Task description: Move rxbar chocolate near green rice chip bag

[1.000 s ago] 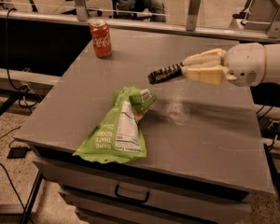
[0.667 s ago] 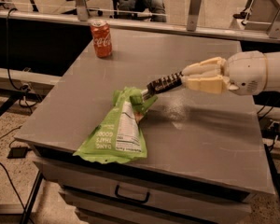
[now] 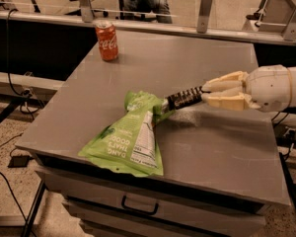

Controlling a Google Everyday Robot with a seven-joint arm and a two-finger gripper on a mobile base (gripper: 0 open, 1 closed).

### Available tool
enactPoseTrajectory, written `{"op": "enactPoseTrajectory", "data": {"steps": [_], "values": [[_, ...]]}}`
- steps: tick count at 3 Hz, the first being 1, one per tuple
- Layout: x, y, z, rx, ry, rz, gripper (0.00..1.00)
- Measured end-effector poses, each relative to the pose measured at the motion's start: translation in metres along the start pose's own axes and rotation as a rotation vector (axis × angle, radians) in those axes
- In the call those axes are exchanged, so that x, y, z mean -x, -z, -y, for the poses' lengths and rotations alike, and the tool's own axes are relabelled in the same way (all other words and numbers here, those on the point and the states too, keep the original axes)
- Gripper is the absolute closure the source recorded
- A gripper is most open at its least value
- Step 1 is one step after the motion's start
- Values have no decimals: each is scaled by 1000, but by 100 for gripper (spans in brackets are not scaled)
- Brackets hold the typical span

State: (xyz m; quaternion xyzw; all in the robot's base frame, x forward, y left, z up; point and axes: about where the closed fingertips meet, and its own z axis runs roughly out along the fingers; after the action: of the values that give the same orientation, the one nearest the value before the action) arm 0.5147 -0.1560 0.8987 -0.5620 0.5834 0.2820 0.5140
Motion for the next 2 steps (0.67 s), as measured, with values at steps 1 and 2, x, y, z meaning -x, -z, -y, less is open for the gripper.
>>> {"op": "enactPoseTrajectory", "data": {"steps": [1, 2], "values": [[0, -2, -1, 3, 5, 0, 85], [1, -4, -1, 7, 6, 1, 62]]}}
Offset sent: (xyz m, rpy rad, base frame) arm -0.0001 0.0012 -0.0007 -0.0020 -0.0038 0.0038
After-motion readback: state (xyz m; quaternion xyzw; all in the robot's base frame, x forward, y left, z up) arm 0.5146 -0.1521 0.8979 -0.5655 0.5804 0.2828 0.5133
